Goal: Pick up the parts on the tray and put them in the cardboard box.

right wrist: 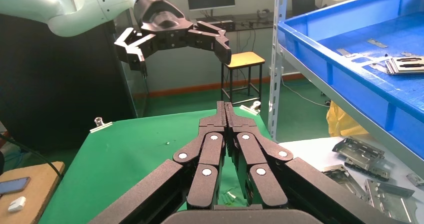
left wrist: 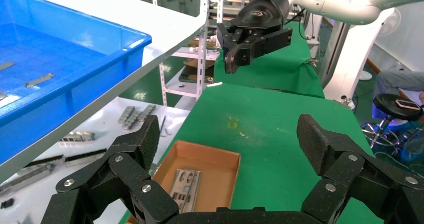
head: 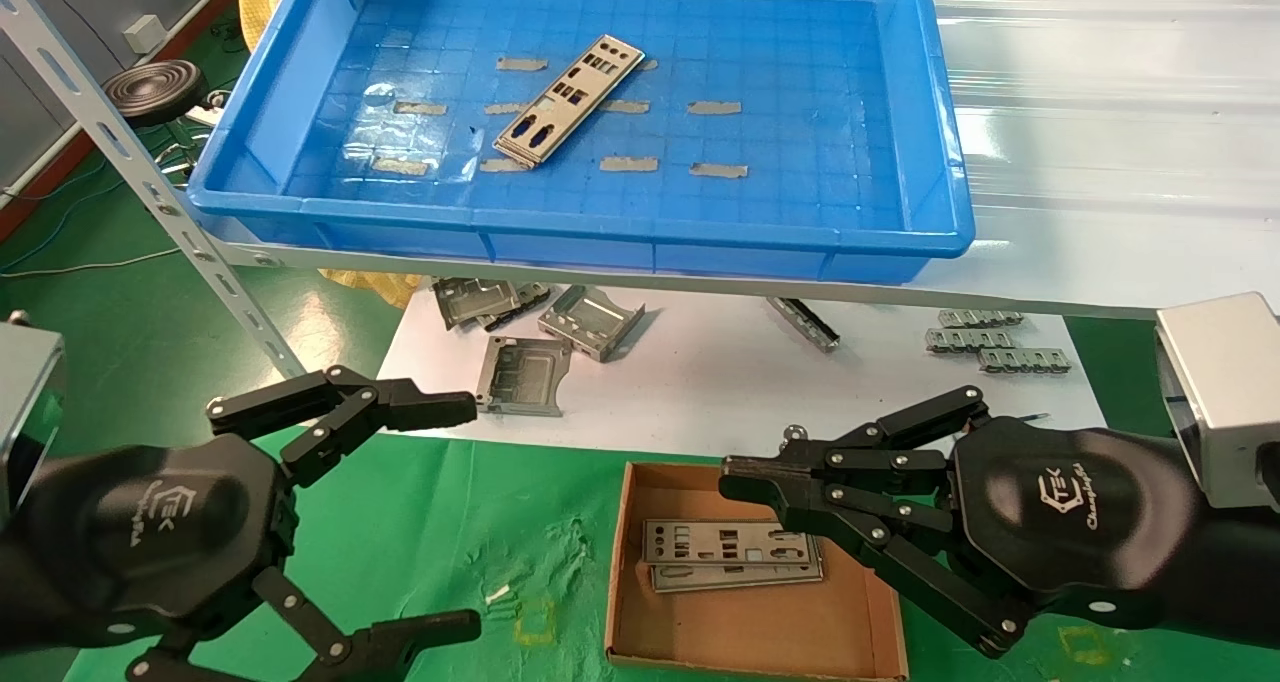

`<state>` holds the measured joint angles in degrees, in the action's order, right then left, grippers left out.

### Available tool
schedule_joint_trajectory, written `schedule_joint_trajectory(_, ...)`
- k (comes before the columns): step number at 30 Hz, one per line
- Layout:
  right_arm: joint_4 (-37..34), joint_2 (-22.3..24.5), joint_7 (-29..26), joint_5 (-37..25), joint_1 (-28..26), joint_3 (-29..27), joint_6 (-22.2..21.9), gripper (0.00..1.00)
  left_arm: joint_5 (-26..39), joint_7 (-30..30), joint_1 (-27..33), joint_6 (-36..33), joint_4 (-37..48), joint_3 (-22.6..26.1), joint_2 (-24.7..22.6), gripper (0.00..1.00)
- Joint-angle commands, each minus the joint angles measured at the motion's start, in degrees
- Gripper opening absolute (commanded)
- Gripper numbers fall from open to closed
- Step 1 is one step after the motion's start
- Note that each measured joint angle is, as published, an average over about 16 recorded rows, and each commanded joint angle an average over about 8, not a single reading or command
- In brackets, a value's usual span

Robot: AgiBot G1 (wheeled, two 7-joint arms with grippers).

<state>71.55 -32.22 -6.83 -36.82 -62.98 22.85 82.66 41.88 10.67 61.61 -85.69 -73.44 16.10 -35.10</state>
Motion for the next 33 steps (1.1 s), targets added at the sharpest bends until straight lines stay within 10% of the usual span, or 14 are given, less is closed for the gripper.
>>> schedule_joint_trajectory(1, 0.0, 0.0, 0.0, 0.0, 0.0, 0.0, 0.0, 0.0, 0.0, 0.0, 0.0, 0.0, 0.0, 0.0, 0.0, 1.0)
schedule_joint_trajectory(11, 0.0, 0.0, 0.0, 0.0, 0.0, 0.0, 0.0, 0.0, 0.51, 0.2, 1.35, 0.6, 0.13, 0.1, -0.6, 1.0)
schedule_joint_trajectory(18, 0.0, 0.0, 0.0, 0.0, 0.0, 0.0, 0.0, 0.0, 6.0, 1.63, 13.29, 2.8, 4.97, 2.58, -6.34, 1.0)
schedule_joint_trajectory(33, 0.0, 0.0, 0.0, 0.0, 0.0, 0.0, 0.0, 0.0, 26.24, -4.67, 42.91, 13.44, 45.99, 12.85, -30.16, 1.0)
